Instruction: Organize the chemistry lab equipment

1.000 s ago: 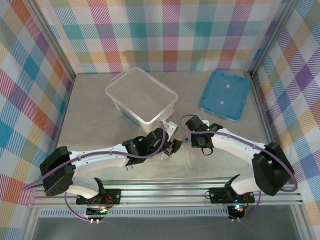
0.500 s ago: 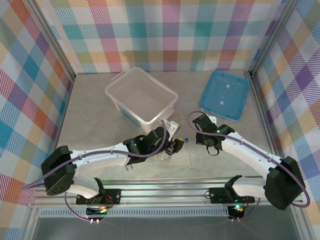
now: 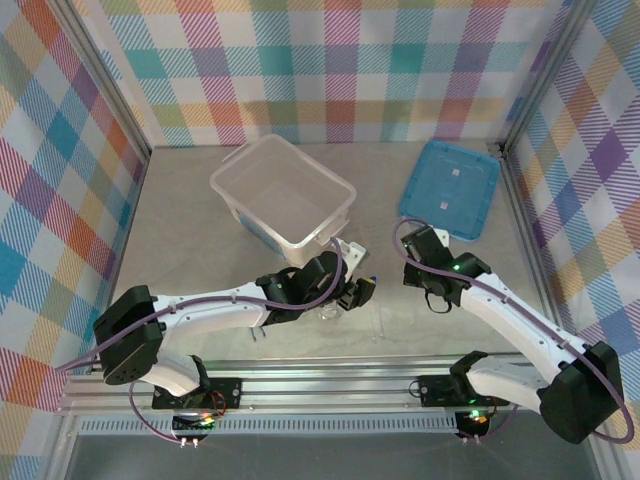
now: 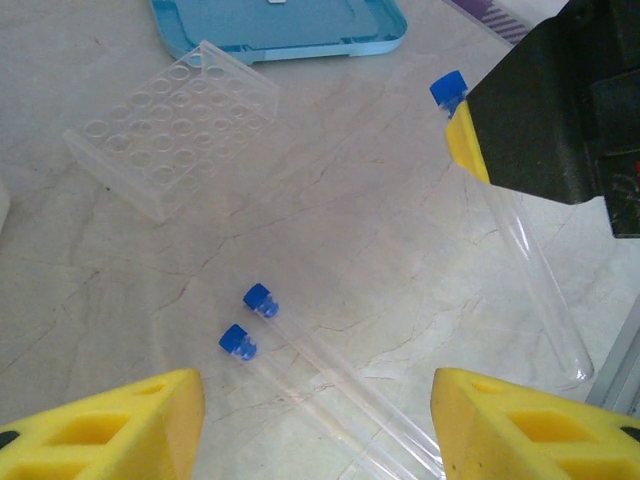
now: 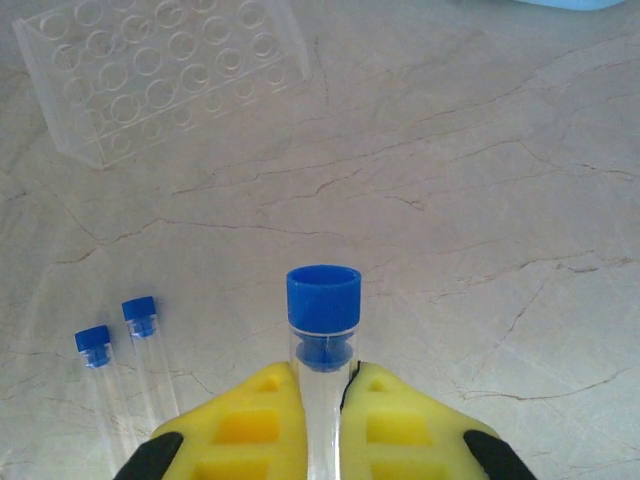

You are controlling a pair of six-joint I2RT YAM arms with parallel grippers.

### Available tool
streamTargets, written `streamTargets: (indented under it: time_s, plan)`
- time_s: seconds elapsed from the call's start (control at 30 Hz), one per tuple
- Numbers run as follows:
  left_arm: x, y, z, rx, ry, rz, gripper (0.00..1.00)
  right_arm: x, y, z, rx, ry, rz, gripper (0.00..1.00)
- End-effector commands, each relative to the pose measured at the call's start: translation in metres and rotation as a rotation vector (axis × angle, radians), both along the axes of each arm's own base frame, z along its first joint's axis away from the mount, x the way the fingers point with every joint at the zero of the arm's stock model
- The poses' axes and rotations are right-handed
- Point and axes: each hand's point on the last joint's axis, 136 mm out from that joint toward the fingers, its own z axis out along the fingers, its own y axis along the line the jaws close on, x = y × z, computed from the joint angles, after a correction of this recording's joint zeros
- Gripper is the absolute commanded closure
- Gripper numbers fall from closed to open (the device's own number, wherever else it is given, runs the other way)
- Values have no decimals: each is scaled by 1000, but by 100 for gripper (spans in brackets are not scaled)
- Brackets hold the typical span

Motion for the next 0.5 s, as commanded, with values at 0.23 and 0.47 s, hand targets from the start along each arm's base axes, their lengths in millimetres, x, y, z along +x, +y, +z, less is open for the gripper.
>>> streamTargets:
  time_s: [0.23,0.47]
  plan:
    - [1,-21,13,-60,22,-46,36,4,-10,40,33,-95,-13,91]
    - [0,-28,13,-68,40,-66,35,6,-13,52,40,-121,-15,91]
